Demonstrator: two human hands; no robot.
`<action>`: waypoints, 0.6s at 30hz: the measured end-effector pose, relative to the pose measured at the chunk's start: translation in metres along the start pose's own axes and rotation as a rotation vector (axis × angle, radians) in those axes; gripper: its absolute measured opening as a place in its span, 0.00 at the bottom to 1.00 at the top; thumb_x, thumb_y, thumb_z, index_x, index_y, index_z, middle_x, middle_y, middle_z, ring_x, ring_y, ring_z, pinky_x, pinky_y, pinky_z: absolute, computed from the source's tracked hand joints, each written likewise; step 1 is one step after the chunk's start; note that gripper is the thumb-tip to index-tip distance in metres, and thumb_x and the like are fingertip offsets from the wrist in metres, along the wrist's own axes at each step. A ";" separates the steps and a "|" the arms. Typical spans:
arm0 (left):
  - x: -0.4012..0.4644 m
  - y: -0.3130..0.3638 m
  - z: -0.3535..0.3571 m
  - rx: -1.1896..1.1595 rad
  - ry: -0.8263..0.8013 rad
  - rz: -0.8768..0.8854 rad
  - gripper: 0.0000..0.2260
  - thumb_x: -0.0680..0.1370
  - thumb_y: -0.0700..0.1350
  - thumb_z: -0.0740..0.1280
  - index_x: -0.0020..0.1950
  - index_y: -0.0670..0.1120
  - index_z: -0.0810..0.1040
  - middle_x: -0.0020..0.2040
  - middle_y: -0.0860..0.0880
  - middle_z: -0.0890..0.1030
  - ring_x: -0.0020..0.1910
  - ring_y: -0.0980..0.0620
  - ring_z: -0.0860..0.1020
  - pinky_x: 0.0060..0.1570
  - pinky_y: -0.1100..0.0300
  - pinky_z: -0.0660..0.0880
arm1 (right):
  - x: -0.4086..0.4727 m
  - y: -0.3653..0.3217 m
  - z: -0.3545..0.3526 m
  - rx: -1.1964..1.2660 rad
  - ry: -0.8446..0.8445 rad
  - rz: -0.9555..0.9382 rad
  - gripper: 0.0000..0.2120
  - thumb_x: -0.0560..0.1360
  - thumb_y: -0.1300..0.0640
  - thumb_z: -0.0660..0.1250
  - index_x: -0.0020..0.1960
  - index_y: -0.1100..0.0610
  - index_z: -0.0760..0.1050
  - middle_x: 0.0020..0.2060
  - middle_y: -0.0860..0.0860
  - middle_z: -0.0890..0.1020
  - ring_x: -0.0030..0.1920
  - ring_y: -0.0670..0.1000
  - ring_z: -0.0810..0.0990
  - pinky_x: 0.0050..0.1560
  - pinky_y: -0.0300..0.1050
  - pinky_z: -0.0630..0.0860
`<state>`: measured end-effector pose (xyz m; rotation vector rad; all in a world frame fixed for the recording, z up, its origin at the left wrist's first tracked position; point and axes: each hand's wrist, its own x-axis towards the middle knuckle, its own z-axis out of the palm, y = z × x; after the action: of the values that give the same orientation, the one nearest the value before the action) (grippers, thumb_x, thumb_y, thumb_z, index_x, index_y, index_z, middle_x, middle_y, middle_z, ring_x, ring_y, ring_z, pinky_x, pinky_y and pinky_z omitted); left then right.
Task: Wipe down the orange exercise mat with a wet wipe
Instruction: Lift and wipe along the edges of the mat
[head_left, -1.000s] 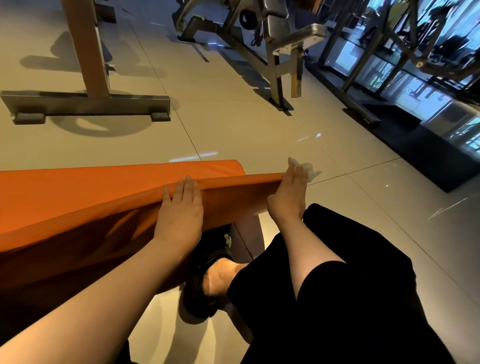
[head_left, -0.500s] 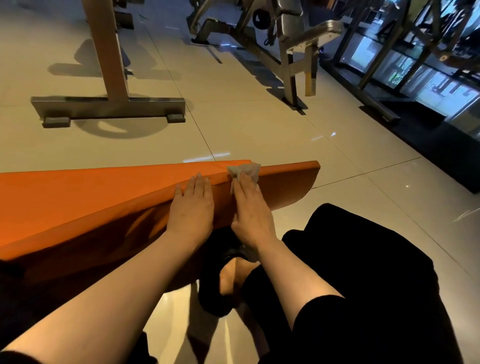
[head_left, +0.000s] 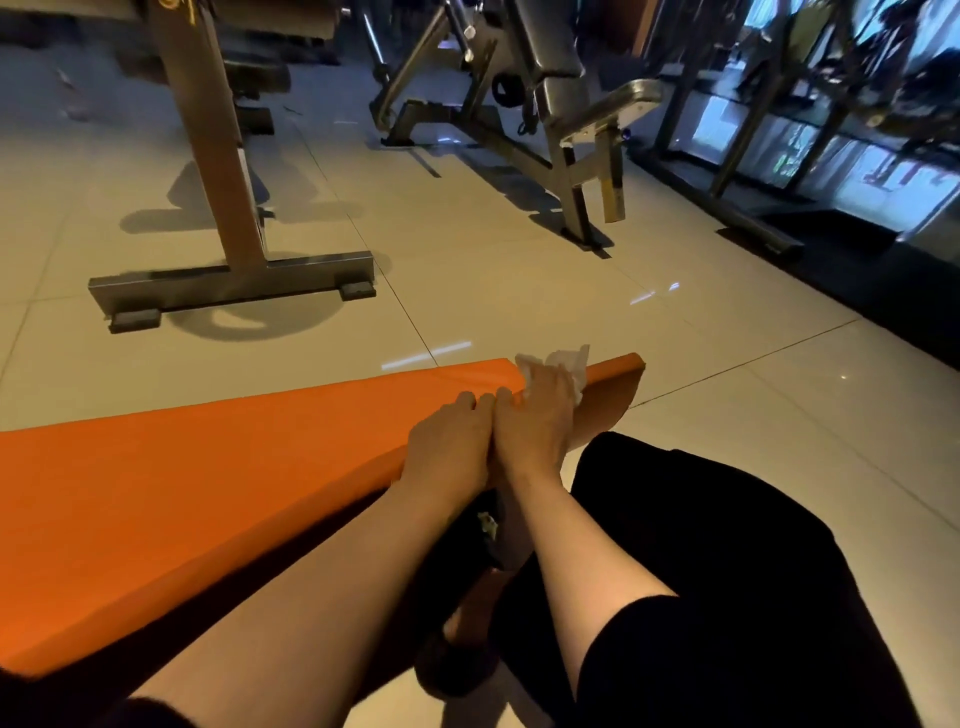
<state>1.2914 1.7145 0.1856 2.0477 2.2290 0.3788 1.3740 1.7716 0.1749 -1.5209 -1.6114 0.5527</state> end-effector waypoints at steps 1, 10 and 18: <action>0.004 0.004 -0.002 0.014 -0.009 0.009 0.15 0.77 0.49 0.64 0.63 0.50 0.69 0.53 0.48 0.73 0.49 0.45 0.76 0.35 0.56 0.65 | -0.003 -0.001 -0.003 0.039 0.042 0.028 0.25 0.74 0.62 0.65 0.71 0.55 0.69 0.70 0.53 0.68 0.74 0.51 0.59 0.66 0.34 0.55; -0.021 0.007 -0.006 -0.058 0.053 -0.128 0.10 0.76 0.53 0.61 0.54 0.51 0.68 0.49 0.49 0.74 0.48 0.43 0.76 0.37 0.56 0.64 | -0.007 -0.021 -0.022 -0.021 0.108 0.009 0.39 0.72 0.69 0.65 0.78 0.60 0.51 0.77 0.56 0.52 0.73 0.50 0.47 0.71 0.42 0.50; -0.057 -0.054 0.011 -0.828 -0.210 -0.162 0.19 0.63 0.60 0.68 0.46 0.49 0.78 0.36 0.52 0.81 0.35 0.57 0.77 0.40 0.56 0.75 | -0.039 -0.032 0.008 -0.127 -0.083 -0.331 0.39 0.68 0.75 0.60 0.76 0.54 0.59 0.76 0.49 0.57 0.78 0.47 0.48 0.71 0.29 0.51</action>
<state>1.2468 1.6551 0.1561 1.3834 1.6746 0.8455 1.3459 1.7309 0.1852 -1.2946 -1.9447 0.3376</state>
